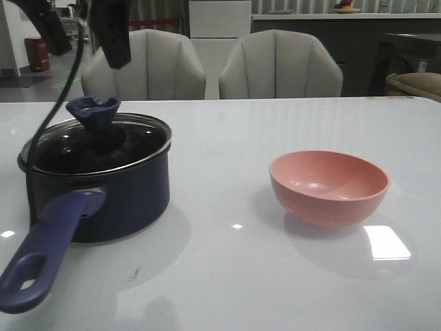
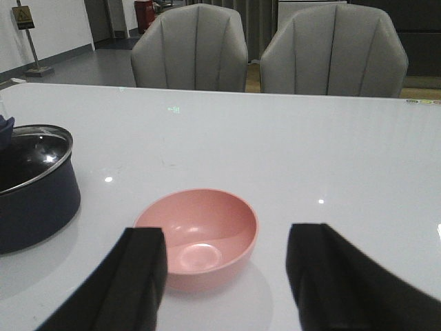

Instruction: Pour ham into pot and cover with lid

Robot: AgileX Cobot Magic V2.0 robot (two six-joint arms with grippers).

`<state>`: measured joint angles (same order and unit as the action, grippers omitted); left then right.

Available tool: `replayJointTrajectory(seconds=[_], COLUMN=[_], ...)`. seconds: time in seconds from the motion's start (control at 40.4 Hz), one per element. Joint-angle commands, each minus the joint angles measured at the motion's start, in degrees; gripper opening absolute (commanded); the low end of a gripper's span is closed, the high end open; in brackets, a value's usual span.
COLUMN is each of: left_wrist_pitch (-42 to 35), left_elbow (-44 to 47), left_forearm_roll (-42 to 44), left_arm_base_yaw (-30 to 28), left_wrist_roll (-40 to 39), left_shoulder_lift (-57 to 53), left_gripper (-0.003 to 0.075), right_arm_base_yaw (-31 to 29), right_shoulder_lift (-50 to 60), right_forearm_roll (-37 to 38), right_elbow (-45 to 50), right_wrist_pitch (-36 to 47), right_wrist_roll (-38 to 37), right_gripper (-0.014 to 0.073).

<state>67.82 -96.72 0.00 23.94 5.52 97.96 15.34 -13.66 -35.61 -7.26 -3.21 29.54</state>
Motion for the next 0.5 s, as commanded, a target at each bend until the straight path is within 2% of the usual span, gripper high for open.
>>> replayJointTrajectory(seconds=[0.0, 0.471], left_wrist_pitch=[-3.16, -15.86], left_elbow=[-0.10, 23.13], left_forearm_roll=[-0.79, -1.14], left_arm_base_yaw=[0.39, 0.39], left_wrist_roll=[-0.14, -0.14], left_shoulder_lift=[-7.44, -36.72], left_gripper=[0.0625, 0.0625], right_arm_base_yaw=[0.13, 0.13], right_shoulder_lift=[-0.36, -0.36], right_forearm_roll=[-0.39, -0.39], right_elbow=[-1.66, -1.66], right_wrist_pitch=[3.62, 3.76], right_wrist_roll=[0.09, 0.09], right_gripper=[0.0492, 0.0492])
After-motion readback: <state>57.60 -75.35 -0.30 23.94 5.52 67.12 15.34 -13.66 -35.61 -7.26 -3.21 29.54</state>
